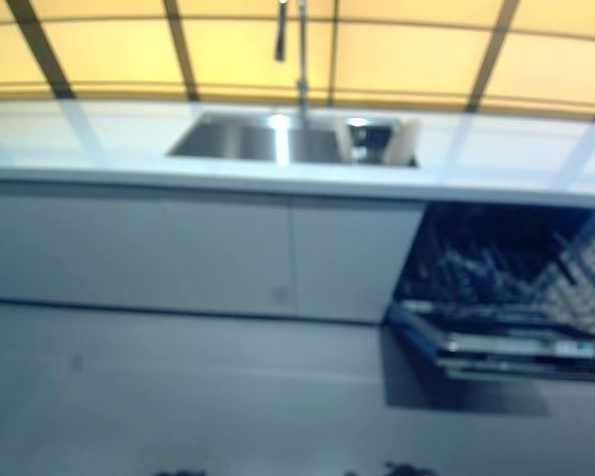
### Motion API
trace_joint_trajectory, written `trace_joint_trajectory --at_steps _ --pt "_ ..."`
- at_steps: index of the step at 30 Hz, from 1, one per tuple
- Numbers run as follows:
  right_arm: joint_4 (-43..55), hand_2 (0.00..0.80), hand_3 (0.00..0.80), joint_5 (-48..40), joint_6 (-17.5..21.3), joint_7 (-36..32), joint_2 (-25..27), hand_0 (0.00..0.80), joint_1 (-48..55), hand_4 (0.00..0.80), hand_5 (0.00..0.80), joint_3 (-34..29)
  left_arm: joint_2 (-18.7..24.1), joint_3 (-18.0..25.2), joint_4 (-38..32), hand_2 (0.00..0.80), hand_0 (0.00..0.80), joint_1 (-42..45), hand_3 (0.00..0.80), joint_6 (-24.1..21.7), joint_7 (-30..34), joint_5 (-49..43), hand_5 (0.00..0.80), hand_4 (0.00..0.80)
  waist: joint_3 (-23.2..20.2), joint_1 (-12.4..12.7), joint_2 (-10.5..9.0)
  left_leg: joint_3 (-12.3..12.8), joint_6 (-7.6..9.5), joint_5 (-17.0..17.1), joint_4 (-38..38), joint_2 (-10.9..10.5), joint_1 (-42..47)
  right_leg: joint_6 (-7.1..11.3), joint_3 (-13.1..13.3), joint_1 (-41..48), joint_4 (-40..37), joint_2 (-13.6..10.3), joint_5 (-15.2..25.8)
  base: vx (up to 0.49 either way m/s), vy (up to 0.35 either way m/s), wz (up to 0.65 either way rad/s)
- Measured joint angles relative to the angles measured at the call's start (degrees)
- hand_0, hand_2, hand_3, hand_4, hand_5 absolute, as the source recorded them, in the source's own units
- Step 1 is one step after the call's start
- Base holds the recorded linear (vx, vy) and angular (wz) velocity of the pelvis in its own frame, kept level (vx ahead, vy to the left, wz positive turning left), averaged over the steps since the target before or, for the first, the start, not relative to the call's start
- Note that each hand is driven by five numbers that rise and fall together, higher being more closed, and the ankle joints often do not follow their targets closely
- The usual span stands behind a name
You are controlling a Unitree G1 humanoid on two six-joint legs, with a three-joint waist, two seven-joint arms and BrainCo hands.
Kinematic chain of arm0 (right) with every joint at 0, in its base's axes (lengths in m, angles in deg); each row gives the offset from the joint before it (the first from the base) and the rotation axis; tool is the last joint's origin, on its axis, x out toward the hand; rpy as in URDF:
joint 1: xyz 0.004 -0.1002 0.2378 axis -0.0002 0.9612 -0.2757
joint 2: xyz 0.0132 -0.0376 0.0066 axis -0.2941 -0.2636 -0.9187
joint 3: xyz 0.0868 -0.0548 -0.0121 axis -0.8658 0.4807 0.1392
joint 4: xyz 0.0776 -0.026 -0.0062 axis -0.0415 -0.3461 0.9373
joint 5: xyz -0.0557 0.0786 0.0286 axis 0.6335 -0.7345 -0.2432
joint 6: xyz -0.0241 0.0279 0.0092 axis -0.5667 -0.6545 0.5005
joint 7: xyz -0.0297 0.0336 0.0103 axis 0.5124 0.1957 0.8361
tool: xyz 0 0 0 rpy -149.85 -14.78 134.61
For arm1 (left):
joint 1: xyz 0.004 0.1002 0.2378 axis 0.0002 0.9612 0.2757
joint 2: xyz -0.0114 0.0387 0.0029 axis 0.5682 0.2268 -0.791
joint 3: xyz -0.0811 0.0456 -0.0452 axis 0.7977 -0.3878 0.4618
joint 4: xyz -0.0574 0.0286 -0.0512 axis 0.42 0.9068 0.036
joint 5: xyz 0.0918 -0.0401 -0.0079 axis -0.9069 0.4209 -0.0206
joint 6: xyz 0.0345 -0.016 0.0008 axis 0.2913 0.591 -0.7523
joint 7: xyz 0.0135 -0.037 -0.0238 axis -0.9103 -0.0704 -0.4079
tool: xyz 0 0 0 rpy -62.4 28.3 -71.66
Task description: Take plates into dishwasher
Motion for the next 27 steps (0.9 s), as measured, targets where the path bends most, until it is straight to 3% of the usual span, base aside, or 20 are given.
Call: trace_joint_trajectory --at_steps 3,5,9,10,12,16,19,22,27 --pt "0.56 0.000 0.000 -0.51 2.31 -1.56 0.02 0.000 0.38 0.000 0.000 0.50 0.09 0.02 -0.01 0.000 0.000 0.17 0.000 0.10 -0.02 -0.18 0.000 0.000 -0.29 0.26 -0.31 -0.01 -0.03 -0.01 -0.01 0.08 -0.01 -0.08 -0.04 0.02 0.01 0.05 -0.05 0.000 0.000 0.00" --pt "7.54 0.000 0.000 -4.21 2.83 -5.42 0.66 0.000 1.84 0.000 0.000 0.65 0.14 0.11 -0.21 0.000 0.000 0.51 0.000 0.39 -0.02 -0.22 0.000 0.000 -0.47 0.56 -0.58 0.02 -0.07 0.03 -0.03 0.12 -0.01 -0.09 -0.09 -0.02 0.00 0.08 -0.05 0.000 0.000 0.00" --pt "30.31 0.000 0.000 -15.10 1.00 -11.97 3.56 0.000 4.37 0.000 0.000 1.67 0.24 2.35 -2.15 0.000 0.000 2.16 0.000 0.31 -0.10 -0.24 0.000 0.000 -0.80 0.81 -1.17 0.14 -0.12 0.09 -0.02 0.10 0.03 -0.13 -0.14 -0.10 0.00 0.03 -0.07 0.020 0.061 0.00" --pt "40.41 0.000 0.000 -22.31 0.93 -15.22 4.69 0.000 4.63 0.000 0.000 1.47 0.48 2.71 -2.78 0.000 0.000 2.87 0.000 0.04 -0.29 -0.22 0.000 0.000 -0.97 0.92 -1.59 0.18 -0.13 0.10 -0.02 -0.02 0.02 -0.12 -0.10 -0.14 0.00 -0.08 -0.07 0.014 0.104 -0.01" --pt "48.14 0.000 0.000 -28.01 1.17 -17.82 4.83 0.000 4.37 0.000 0.000 0.47 0.64 2.94 -2.58 0.000 0.000 3.00 0.000 -0.56 -0.39 -0.21 0.000 0.000 -1.25 0.83 -2.18 0.28 -0.13 0.10 -0.03 -0.27 0.01 -0.11 0.07 -0.19 0.00 -0.31 -0.06 0.000 0.110 -0.01" --pt "67.61 0.000 0.000 -41.31 6.36 -21.15 3.95 0.000 -0.48 0.000 0.000 -1.29 1.15 2.74 -2.45 0.000 0.000 3.21 0.000 -1.38 -0.65 -0.20 0.000 0.000 -1.44 0.66 -3.30 1.57 0.65 0.09 -0.09 -1.61 -0.30 0.72 1.32 -1.17 0.18 -1.64 0.44 -0.019 0.133 -0.11" --pt "70.85 0.000 0.000 -45.28 10.84 -18.50 2.09 0.000 -6.86 0.000 0.000 -3.29 1.56 2.32 -2.07 0.000 0.000 3.24 0.000 -1.25 -1.04 -0.22 0.000 0.000 -1.29 -0.33 -3.92 1.85 1.39 0.02 -0.09 -2.66 -0.14 1.55 1.71 -1.19 0.50 -2.68 0.84 -0.002 0.077 -0.06" --pt "71.00 0.000 0.000 -45.49 14.63 -11.11 1.82 0.000 -12.99 0.000 0.000 -5.56 1.58 1.89 -1.91 0.000 0.000 3.01 0.000 -1.41 -1.52 -0.18 0.000 0.000 -1.12 -0.20 -4.10 2.62 1.82 0.04 -0.09 -3.26 -0.17 1.92 2.63 -1.94 0.98 -3.23 0.99 0.019 0.062 -0.10" --pt "71.15 0.000 0.000 -43.32 16.75 -1.96 1.96 0.000 -15.70 0.000 0.000 -6.43 1.39 1.71 0.04 0.000 0.000 2.42 0.000 -2.86 -2.31 -0.14 0.000 0.000 -0.97 -0.20 -4.15 2.73 1.86 0.03 -0.09 -3.38 -0.09 2.05 2.78 -2.00 0.94 -3.31 1.05 0.035 0.091 -0.03"
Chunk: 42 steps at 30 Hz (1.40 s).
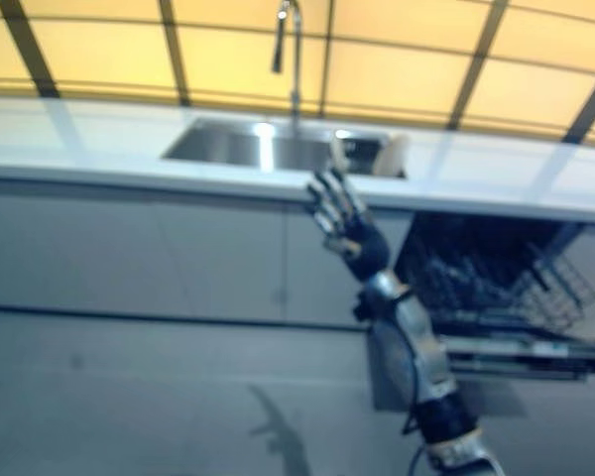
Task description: Take plates into dishwasher
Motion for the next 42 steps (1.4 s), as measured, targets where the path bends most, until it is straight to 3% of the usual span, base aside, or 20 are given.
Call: trace_joint_trajectory --at_steps 6,12,15,18,20,21,22,23,24,25,28,30,31,33,35,36,37,38,41,42 --pt "-0.02 0.000 0.000 4.20 0.01 8.28 1.17 0.000 -1.70 0.000 0.000 -0.01 -0.58 -0.08 3.18 0.000 0.000 -1.38 0.000 -1.39 -0.47 -0.05 0.000 0.000 0.49 0.04 0.10 -0.22 0.54 -0.06 0.10 -0.86 -0.03 0.38 0.15 -1.02 2.13 -0.92 -1.31 0.036 0.099 0.01" --pt "-0.67 0.000 0.000 10.46 -0.44 17.03 4.47 0.000 -8.26 0.000 0.000 -0.11 0.12 -0.01 3.95 0.000 0.000 -3.24 0.000 -0.32 -0.23 -0.08 0.000 0.000 2.45 0.54 -1.93 -0.92 3.15 -0.33 0.18 -4.26 0.68 2.80 0.34 -4.95 11.48 -5.06 -3.48 0.149 0.053 0.03" --pt "-1.27 0.000 0.000 11.02 -1.33 19.27 5.56 0.000 -11.28 0.000 0.000 -0.20 0.09 -0.01 3.64 0.000 0.000 -3.38 0.000 0.95 -0.01 -0.10 0.000 0.000 3.22 1.29 -0.83 -1.20 3.53 -0.72 0.09 -2.86 1.36 4.80 -1.90 -6.32 14.02 -4.01 -1.58 0.320 -0.042 -0.19" --pt "-1.46 0.000 0.000 11.97 -1.58 21.26 7.33 0.000 -15.25 0.000 0.000 -0.25 -0.08 0.06 4.35 0.000 0.000 -3.64 0.000 1.44 0.26 -0.66 0.000 0.000 3.26 0.88 -0.86 -3.46 3.27 -1.01 0.12 -1.55 1.52 6.34 -1.60 -6.05 10.00 -0.26 -5.15 0.390 -0.043 0.12" --pt "-1.77 0.000 0.000 12.07 -1.81 22.64 9.78 0.000 -18.29 0.000 0.000 -1.28 -0.41 0.00 5.22 0.000 0.000 -3.81 0.000 1.47 0.21 -2.41 0.000 0.000 3.27 -1.72 -0.58 -7.95 3.05 -1.04 0.46 -1.84 0.92 6.18 -1.30 -1.89 2.94 2.36 -5.25 0.570 -0.080 0.78" --pt "-1.88 0.000 0.000 12.08 -2.26 23.35 11.01 0.000 -18.48 0.000 0.000 -2.05 -1.25 0.26 6.16 0.000 0.000 -4.65 0.000 1.34 0.03 -2.36 0.000 0.000 3.57 -1.80 -0.49 -6.36 2.48 -2.26 3.93 -3.10 0.86 6.25 -1.25 -0.95 2.51 1.86 -5.00 0.692 -0.125 0.68" --pt "-1.76 0.000 0.000 12.07 -3.21 24.08 12.41 0.000 -18.49 0.000 0.000 -2.15 -1.34 0.12 6.91 0.000 0.000 -4.88 0.000 1.22 0.33 -2.59 0.000 0.000 3.77 -1.81 -0.28 -3.77 4.06 -5.38 8.07 -5.45 1.26 6.77 -1.66 -0.51 4.33 0.53 -4.43 0.553 -0.129 0.32" --pt "-1.07 0.000 0.000 12.08 -3.81 24.45 14.04 0.000 -18.43 0.000 0.000 -2.07 -1.72 -0.16 7.28 0.000 0.000 -4.42 0.000 1.16 0.78 -3.49 0.000 0.000 4.03 -2.41 0.89 -3.46 5.84 -7.25 7.82 -6.36 2.82 4.98 -2.67 -1.02 8.29 0.25 -4.31 0.473 -0.126 0.23" --pt "-0.53 0.000 0.000 12.53 -3.87 24.57 14.94 0.000 -18.62 0.000 0.000 -2.41 -1.98 -0.11 7.56 0.000 0.000 -4.72 0.000 0.98 0.82 -4.49 0.000 0.000 5.49 -3.16 2.33 -5.25 7.71 -7.73 5.53 -6.30 6.00 5.27 -2.87 -4.16 17.54 0.29 -7.07 0.588 -0.184 0.11" --pt "-0.40 0.000 0.000 13.29 -4.18 24.56 14.70 0.000 -18.72 0.000 0.000 -2.27 -1.76 -0.02 7.52 0.000 0.000 -4.25 0.000 0.94 1.15 -4.64 0.000 0.000 6.07 -3.46 2.95 -5.81 7.79 -7.74 4.67 -5.56 7.05 4.47 -2.64 -7.25 20.67 0.51 -8.88 0.569 -0.186 0.04" --pt "-0.17 0.000 0.000 14.28 -5.06 24.33 14.74 0.000 -18.95 0.000 0.000 -2.54 -0.15 0.75 8.35 0.000 0.000 -3.84 0.000 1.03 1.84 -5.59 0.000 0.000 5.47 -4.14 0.59 -6.93 6.93 -10.18 6.58 -6.02 6.56 4.27 -2.56 -11.58 17.63 -0.63 -8.67 0.569 -0.202 0.23" --pt "-0.18 0.000 0.000 14.27 -5.75 24.16 14.62 0.000 -18.96 0.000 0.000 -2.52 -0.11 1.30 8.24 0.000 0.000 -3.01 0.000 0.94 1.95 -5.73 0.000 0.000 4.23 -4.65 1.05 -7.94 5.83 -12.84 9.16 -4.65 6.63 3.63 -3.42 -11.04 18.34 -0.16 -9.03 0.349 -0.172 0.42" --pt "-0.28 0.000 0.000 14.28 -6.33 24.13 14.32 0.000 -18.91 0.000 0.000 -2.39 -0.32 1.57 7.89 0.000 0.000 -1.35 0.000 0.47 1.96 -5.67 0.000 0.000 1.86 -4.64 2.23 -8.23 3.80 -15.55 11.01 -2.58 7.15 1.81 -3.93 -8.79 18.06 1.80 -10.22 0.405 -0.228 0.46" --pt "-0.53 0.000 0.000 14.32 -6.47 24.10 14.69 0.000 -18.96 0.000 0.000 -2.50 -0.31 1.72 7.64 0.000 0.000 -0.76 0.000 -0.14 1.85 -5.53 0.000 0.000 -0.11 -3.70 2.35 -6.95 0.01 -18.82 23.49 -1.41 3.20 -5.95 -3.88 -5.89 14.60 3.86 -7.41 0.439 -0.262 0.42" --pt "-0.48 0.000 0.000 14.34 -6.81 23.99 15.42 0.000 -19.34 0.000 0.000 -2.33 -1.33 2.08 7.13 0.000 0.000 -1.12 0.000 -1.22 1.18 -4.09 0.000 0.000 -0.68 -2.11 2.60 -5.85 -4.66 -14.54 39.92 -0.81 -4.90 -7.10 -3.17 -3.46 11.21 4.53 -7.07 0.379 -0.219 -0.12" --pt "-0.05 0.000 0.000 14.45 -6.81 24.06 15.80 0.000 -19.42 0.000 0.000 -2.28 -1.90 2.36 6.49 0.000 0.000 -1.29 0.000 -1.55 0.50 -3.33 0.000 0.000 -0.69 -1.41 2.65 -5.34 -4.81 -9.79 47.23 -0.76 -9.11 -7.53 -3.14 -2.03 9.73 4.40 -6.59 0.336 -0.135 -0.12" --pt "0.09 0.000 0.000 14.55 -6.79 24.35 16.02 0.000 -19.53 0.000 0.000 -2.29 -2.37 2.31 5.19 0.000 0.000 -1.18 0.000 -1.88 -0.34 -2.89 0.000 0.000 -0.52 -1.40 2.32 -4.76 -3.40 -8.30 51.41 -0.42 -12.31 -7.78 -3.28 -0.81 8.41 4.17 -6.57 0.316 -0.061 0.00" --pt "0.05 0.000 0.000 14.84 -6.81 24.85 16.00 0.000 -19.54 0.000 0.000 -2.17 -1.98 2.27 3.81 0.000 0.000 -1.10 0.000 -2.11 -0.97 -2.34 0.000 0.000 -0.41 -1.11 2.13 -3.48 -3.21 -8.34 51.92 -0.32 -14.22 -8.34 -3.28 0.60 7.17 4.01 -6.88 0.335 -0.017 -0.01" --pt "-0.05 0.000 0.000 15.63 -6.91 26.56 16.32 0.000 -19.58 0.000 0.000 -2.05 -1.46 1.91 1.67 0.000 0.000 -1.28 0.000 -3.10 -2.06 -2.29 0.000 0.000 0.00 -0.13 1.47 -0.19 -2.41 -8.43 41.52 -0.14 -15.22 -8.42 -3.22 2.49 4.89 3.82 -6.64 0.364 0.066 -0.07" --pt "-0.64 0.000 0.000 16.69 -7.16 27.68 16.17 0.000 -19.57 0.000 0.000 -1.97 -1.10 1.88 0.88 0.000 0.000 -1.45 0.000 -3.39 -2.59 -2.29 0.000 0.000 0.42 0.02 0.88 1.18 -1.60 -7.80 31.54 0.04 -15.19 -8.43 -3.44 4.00 2.98 4.14 -6.64 0.416 0.111 0.01"
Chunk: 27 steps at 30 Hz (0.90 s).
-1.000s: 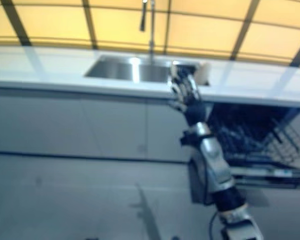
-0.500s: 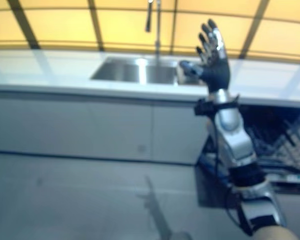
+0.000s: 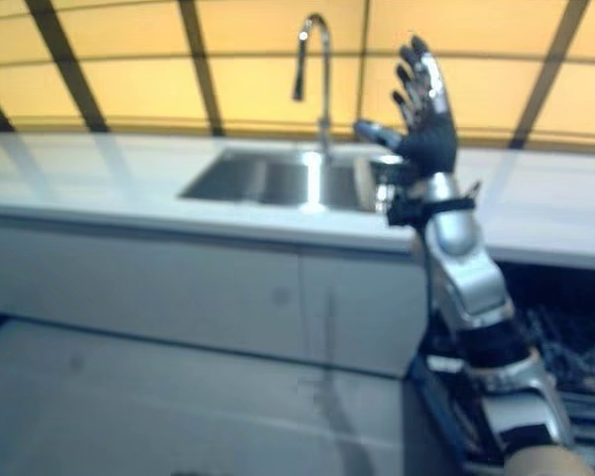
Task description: Take plates into dishwasher
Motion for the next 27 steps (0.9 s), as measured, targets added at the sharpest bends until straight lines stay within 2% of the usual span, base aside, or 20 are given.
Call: trace_joint_trajectory --at_steps 2,3,4,5,6,8,10,11,12,13,14,15,16,17,19,20,21,22,24,27 --pt "-0.24 0.000 0.000 0.35 -0.47 1.35 0.01 0.000 -0.01 0.000 0.000 0.12 0.31 -0.03 -0.10 0.000 0.000 -0.09 0.000 -0.33 -0.40 0.00 0.000 0.000 0.56 0.57 -0.73 0.21 2.56 2.31 -15.65 -0.14 1.79 0.24 -0.05 2.14 -2.42 0.68 -0.08 0.524 0.142 0.06" --pt "-0.61 0.000 0.000 0.41 -0.47 2.08 0.02 0.000 -0.02 0.000 0.000 0.10 0.30 -0.19 0.14 0.000 0.000 -0.35 0.000 -0.27 -0.59 0.00 0.000 0.000 0.72 1.32 -0.86 -1.32 1.78 4.56 -22.54 -0.41 2.30 0.52 0.56 3.08 -3.77 1.08 -0.86 0.463 0.127 -0.01" --pt "-0.77 0.000 0.000 0.46 -0.49 2.33 0.09 0.000 -0.07 0.000 0.000 0.04 0.23 -0.29 0.07 0.000 0.000 -0.46 0.000 -0.23 -0.68 0.00 0.000 0.000 0.82 1.61 -0.65 -2.09 1.35 5.71 -25.95 -0.42 2.88 0.45 0.72 3.10 -3.71 1.32 -0.91 0.398 0.121 -0.14" --pt "-1.69 0.000 0.000 0.86 -0.49 2.89 0.34 0.000 -0.46 0.000 0.000 0.02 0.04 -0.14 -0.15 0.000 0.000 -1.05 0.000 -0.36 -0.99 0.36 0.000 0.000 2.80 3.10 0.03 -3.29 0.41 9.06 -31.60 0.16 3.23 0.70 1.48 5.28 -3.73 2.12 -1.82 0.416 0.157 -0.28" --pt "-2.91 0.000 0.000 0.98 -0.51 3.00 0.32 0.000 -0.48 0.000 0.000 0.09 0.00 -0.13 -0.87 0.000 0.000 -1.10 0.000 -0.71 -1.31 0.67 0.000 0.000 3.64 3.70 0.34 -3.94 -0.05 9.58 -31.53 0.51 2.97 1.29 2.79 6.57 -3.78 2.45 -2.66 0.440 0.214 -0.48" --pt "-4.99 0.000 0.000 0.95 -0.51 2.92 0.50 0.000 -0.49 0.000 0.000 0.09 -0.27 -0.08 -1.27 0.000 0.000 -1.14 0.000 -1.00 -1.92 1.15 0.000 0.000 3.89 6.25 1.24 -3.65 -0.11 9.60 -30.38 1.21 3.10 2.67 5.90 8.10 -3.82 2.30 -3.91 0.406 0.303 -0.71" --pt "-5.49 0.000 0.000 0.90 -0.42 1.93 1.00 0.000 -0.54 0.000 0.000 0.10 -0.32 -0.02 -1.08 0.000 0.000 -1.03 0.000 -1.31 -1.92 1.45 0.000 0.000 3.68 6.32 2.13 -3.75 -0.04 9.12 -28.22 1.91 3.24 4.26 7.56 8.93 -3.77 1.64 -4.99 0.289 0.270 -0.74" --pt "-5.52 0.000 0.000 0.81 -0.35 1.29 1.01 0.000 -0.45 0.000 0.000 0.10 -0.09 -0.15 -0.96 0.000 0.000 -0.91 0.000 -1.24 -1.92 2.30 0.000 0.000 3.57 6.24 1.67 -1.74 1.69 12.15 -26.41 -0.13 3.20 5.56 9.01 8.90 -3.54 -0.92 -6.34 0.271 0.314 -0.97" --pt "-5.30 0.000 0.000 0.75 -0.35 0.68 0.94 0.000 -0.44 0.000 0.000 0.08 -0.01 -0.16 -0.86 0.000 0.000 -0.63 0.000 -1.18 -1.89 2.58 0.000 0.000 3.14 6.21 0.91 -0.81 3.56 13.10 -26.36 -1.76 3.51 6.14 8.82 8.60 -2.84 -3.02 -6.35 0.326 0.384 -0.95" --pt "-4.78 0.000 0.000 0.73 -0.33 0.47 0.99 0.000 0.12 0.000 0.000 -0.35 0.22 -0.17 -0.67 0.000 0.000 -0.98 0.000 -0.96 -1.87 2.79 0.000 0.000 2.66 5.53 0.10 -0.59 7.18 13.22 -27.00 -3.40 4.23 6.77 8.02 9.01 -2.15 -4.34 -5.98 0.324 0.406 -0.39" --pt "-4.62 0.000 0.000 0.72 -0.32 0.53 1.04 0.000 0.67 0.000 0.000 -0.74 0.40 -0.25 -0.47 0.000 0.000 -1.68 0.000 -0.77 -1.82 2.80 0.000 0.000 2.49 4.44 -0.17 -0.57 8.13 13.22 -28.56 -4.89 5.46 7.25 6.57 9.55 -0.96 -5.34 -6.06 0.294 0.374 0.00" --pt "-4.57 0.000 0.000 0.80 -0.32 0.70 1.10 0.000 1.15 0.000 0.000 -1.30 0.33 -0.79 0.01 0.000 0.000 -2.27 0.000 -0.73 -1.58 2.78 0.000 0.000 2.55 4.00 -0.04 -0.49 9.28 13.16 -29.76 -5.96 6.64 8.46 5.43 9.27 1.23 -6.00 -5.93 0.297 0.403 0.12" --pt "-4.64 0.000 0.000 0.84 -0.35 0.95 1.11 0.000 1.77 0.000 0.000 -1.58 0.47 -1.59 0.25 0.000 0.000 -2.85 0.000 -0.75 -1.46 2.76 0.000 0.000 2.59 3.84 0.17 -0.60 9.88 12.95 -30.51 -6.40 7.46 9.62 4.44 7.93 5.18 -6.84 -6.63 0.184 0.268 0.08" --pt "-4.65 0.000 0.000 0.84 -0.37 1.03 1.13 0.000 2.10 0.000 0.000 -1.68 0.61 -1.98 0.24 0.000 0.000 -3.21 0.000 -0.73 -1.43 2.75 0.000 0.000 2.58 3.77 0.18 -0.61 10.19 12.60 -30.55 -6.58 7.70 9.94 4.38 7.21 7.13 -7.10 -6.84 0.218 0.346 0.16" --pt "-4.59 0.000 0.000 0.85 -0.40 1.17 1.08 0.000 3.31 0.000 0.000 -1.77 1.02 -3.78 1.00 0.000 0.000 -4.54 0.000 -0.54 -1.12 2.77 0.000 0.000 2.62 3.09 0.26 -0.82 11.78 11.15 -31.06 -6.95 9.52 10.84 4.25 1.62 20.83 -8.32 -7.09 0.234 0.381 0.10" --pt "-4.51 0.000 0.000 0.85 -0.40 1.18 1.07 0.000 3.41 0.000 0.000 -1.76 1.03 -4.12 1.26 0.000 0.000 -4.56 0.000 -0.43 -1.07 2.77 0.000 0.000 2.64 3.14 0.30 -0.68 11.92 10.91 -31.06 -6.97 9.88 11.25 4.06 0.14 24.15 -8.72 -6.79 0.234 0.341 -0.02" --pt "-4.46 0.000 0.000 0.86 -0.39 1.39 1.09 0.000 3.73 0.000 0.000 -1.81 1.13 -5.00 1.52 0.000 0.000 -4.05 0.000 0.62 -0.90 2.77 0.000 0.000 2.86 3.01 0.68 -0.62 12.60 10.31 -31.03 -7.21 11.48 11.38 2.61 -3.80 33.94 -10.54 -4.67 0.207 0.248 -0.05" --pt "-4.45 0.000 0.000 0.86 -0.36 1.54 1.25 0.000 3.76 0.000 0.000 -1.84 1.31 -5.33 1.48 0.000 0.000 -3.73 0.000 1.13 -0.83 2.77 0.000 0.000 2.91 3.01 0.80 -0.49 13.44 9.21 -31.09 -7.54 12.52 11.44 1.82 -5.80 37.21 -11.81 -4.65 0.245 0.228 -0.06" --pt "-4.15 0.000 0.000 0.87 -0.15 1.95 1.86 0.000 3.75 0.000 0.000 -2.43 1.80 -5.30 1.13 0.000 0.000 -3.43 0.000 2.53 -0.83 2.75 0.000 0.000 2.76 2.87 1.43 -0.29 13.77 8.32 -31.37 -7.46 13.23 11.45 -0.14 -8.30 36.61 -13.24 -5.04 0.195 0.063 -0.06" --pt "-4.22 0.000 0.000 0.86 -0.11 2.26 2.92 0.000 3.62 0.000 0.000 -4.21 2.88 -5.13 0.55 0.000 0.000 -3.40 0.000 4.22 -0.74 2.48 0.000 0.000 2.57 2.73 1.22 0.21 13.48 8.03 -31.08 -7.36 13.31 12.21 -2.54 -9.14 24.10 -13.04 -4.54 0.173 -0.044 -0.05"
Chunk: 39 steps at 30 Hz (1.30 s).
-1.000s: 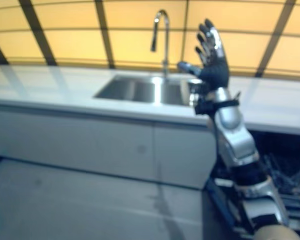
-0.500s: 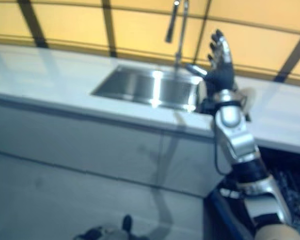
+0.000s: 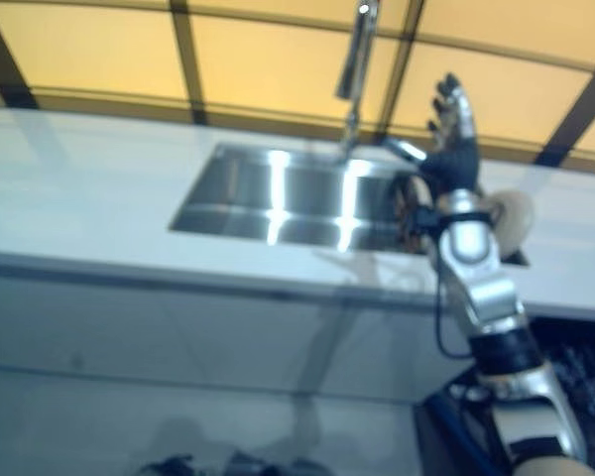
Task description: Take plates into dishwasher
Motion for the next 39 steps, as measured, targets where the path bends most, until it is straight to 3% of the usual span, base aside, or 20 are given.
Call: trace_joint_trajectory --at_steps 1,2,4,5,8,11,12,16,21,25,30,31,34,39 --pt "0.00 0.000 0.000 0.00 0.00 0.00 0.03 0.000 -0.01 0.000 0.000 -0.34 0.19 0.00 0.00 0.000 0.000 0.00 0.000 0.20 0.02 -0.15 0.000 0.000 -0.05 -0.01 -0.09 0.15 -0.05 -0.03 0.01 0.01 -0.01 0.56 -0.50 0.04 -2.43 0.13 0.41 0.193 -0.096 -0.15" --pt "-0.01 0.000 0.000 -0.01 0.00 0.08 0.54 0.000 -0.05 0.000 0.000 -0.80 0.51 0.39 -0.01 0.000 0.000 -0.03 0.000 0.92 0.09 -0.27 0.000 0.000 -0.31 -0.15 -0.48 0.46 -0.32 -0.28 0.01 -0.01 0.02 2.53 -1.85 0.21 -10.65 0.60 1.99 0.184 -0.092 -0.15" --pt "-0.01 0.000 0.000 0.02 0.02 0.10 1.07 0.000 -0.07 0.000 0.000 -0.79 0.70 1.17 0.03 0.000 0.000 -0.05 0.000 1.32 0.11 -0.27 0.000 0.000 -0.48 -0.50 -0.82 0.39 -0.66 -0.53 -0.03 0.06 0.11 3.00 -2.11 -0.05 -16.39 1.52 3.99 0.182 -0.096 -0.02" --pt "0.05 0.000 0.000 0.03 0.02 0.30 1.41 0.000 -0.07 0.000 0.000 -0.79 0.80 1.26 0.16 0.000 0.000 0.05 0.000 1.41 0.12 -0.28 0.000 0.000 -0.68 -1.93 -1.17 -0.64 -1.16 -0.94 -0.05 0.15 0.44 3.22 -1.87 0.03 -21.68 2.65 6.51 0.149 -0.074 0.19" --pt "0.02 0.000 0.000 0.19 0.03 0.97 1.48 0.000 0.05 0.000 0.000 -0.89 0.61 1.44 0.20 0.000 0.000 0.59 0.000 1.22 0.14 -0.30 0.000 0.000 -1.05 -3.00 -2.07 -1.49 -2.00 -2.00 -0.39 0.10 1.93 3.25 -0.76 -0.33 -26.06 3.61 10.60 0.228 -0.153 0.22" --pt "0.05 0.000 0.000 0.25 0.01 0.96 1.42 0.000 2.71 0.000 0.000 -2.36 1.24 3.56 0.29 0.000 0.000 2.49 0.000 0.67 0.28 -0.97 0.000 0.000 -2.43 -3.09 -4.43 -2.99 -4.72 -3.18 -0.40 -0.19 3.15 4.15 1.39 1.15 -27.37 3.35 10.79 0.238 -0.213 0.20" --pt "-0.05 0.000 0.000 0.25 -0.01 0.95 1.43 0.000 3.76 0.000 0.000 -3.00 1.40 3.94 0.45 0.000 0.000 3.23 0.000 0.58 0.32 -1.73 0.000 0.000 -2.98 -3.03 -5.40 -3.41 -6.06 -3.65 -0.37 0.34 3.88 2.46 1.71 1.59 -27.19 3.98 13.02 0.227 -0.283 0.25" --pt "-0.02 0.000 0.000 0.23 -0.25 0.80 2.17 0.000 4.60 0.000 0.000 -3.43 0.61 4.78 0.42 0.000 0.000 4.38 0.000 -0.35 0.63 -2.55 0.000 0.000 -1.59 -3.00 -2.63 -4.00 -10.02 -4.31 -0.22 5.42 4.95 0.04 1.14 3.25 -26.89 9.24 12.42 0.186 -0.323 0.04" --pt "-0.36 0.000 0.000 0.04 -0.51 -0.06 2.95 0.000 4.31 0.000 0.000 -3.43 -0.66 7.70 1.37 0.000 0.000 3.81 0.000 -0.54 0.55 -2.54 0.000 0.000 -0.42 -3.25 -1.46 -4.28 -12.05 -5.10 -0.03 8.43 7.22 -3.60 0.84 6.09 -27.74 12.19 11.49 0.200 -0.348 0.03" --pt "0.02 0.000 0.000 0.04 -1.17 -1.92 4.01 0.000 2.11 0.000 0.000 -3.09 -1.51 7.69 1.18 0.000 0.000 3.83 0.000 -2.09 0.48 -2.53 0.000 0.000 -0.32 -2.99 -1.34 -4.56 -13.02 -5.63 1.30 9.60 6.70 -5.61 0.13 6.48 -27.69 13.34 10.59 0.149 -0.330 0.09" --pt "-0.02 0.000 0.000 1.79 -1.57 -3.68 4.02 0.000 0.48 0.000 0.000 -2.74 -2.57 7.54 -1.06 0.000 0.000 3.69 0.000 -4.63 -0.10 -2.55 0.000 0.000 0.27 -2.65 -1.39 -5.18 -13.93 -7.47 12.65 9.57 0.36 -8.42 -0.46 7.27 -27.86 13.52 9.43 0.073 -0.203 0.40" --pt "-0.02 0.000 0.000 2.53 -1.59 -4.20 4.19 0.000 -0.67 0.000 0.000 -2.73 -3.19 7.54 -1.88 0.000 0.000 3.82 0.000 -5.08 -0.26 -2.53 0.000 0.000 1.03 -2.02 -0.51 -4.29 -13.96 -7.44 14.52 9.76 -0.88 -8.81 -0.86 7.33 -27.83 13.59 9.40 0.046 -0.057 0.23" --pt "-0.03 0.000 0.000 3.88 -1.57 -4.49 6.63 0.000 -1.17 0.000 0.000 -2.69 -3.92 7.04 -3.21 0.000 0.000 3.82 0.000 -4.96 -0.35 -2.54 0.000 0.000 1.97 -1.36 1.65 -1.92 -13.60 -7.62 12.44 9.86 -1.70 -9.05 -2.02 6.62 -27.08 13.93 9.42 0.077 -0.003 0.24" --pt "-0.15 0.000 0.000 7.43 -1.56 -4.45 8.07 0.000 -1.19 0.000 0.000 -1.52 -3.25 6.34 -4.28 0.000 0.000 3.82 0.000 -4.23 -0.32 -2.53 0.000 0.000 3.08 -1.40 1.24 -0.86 -11.51 -4.54 6.94 8.24 -0.87 -7.63 -1.27 4.95 -27.18 12.49 10.66 0.071 0.025 0.00"
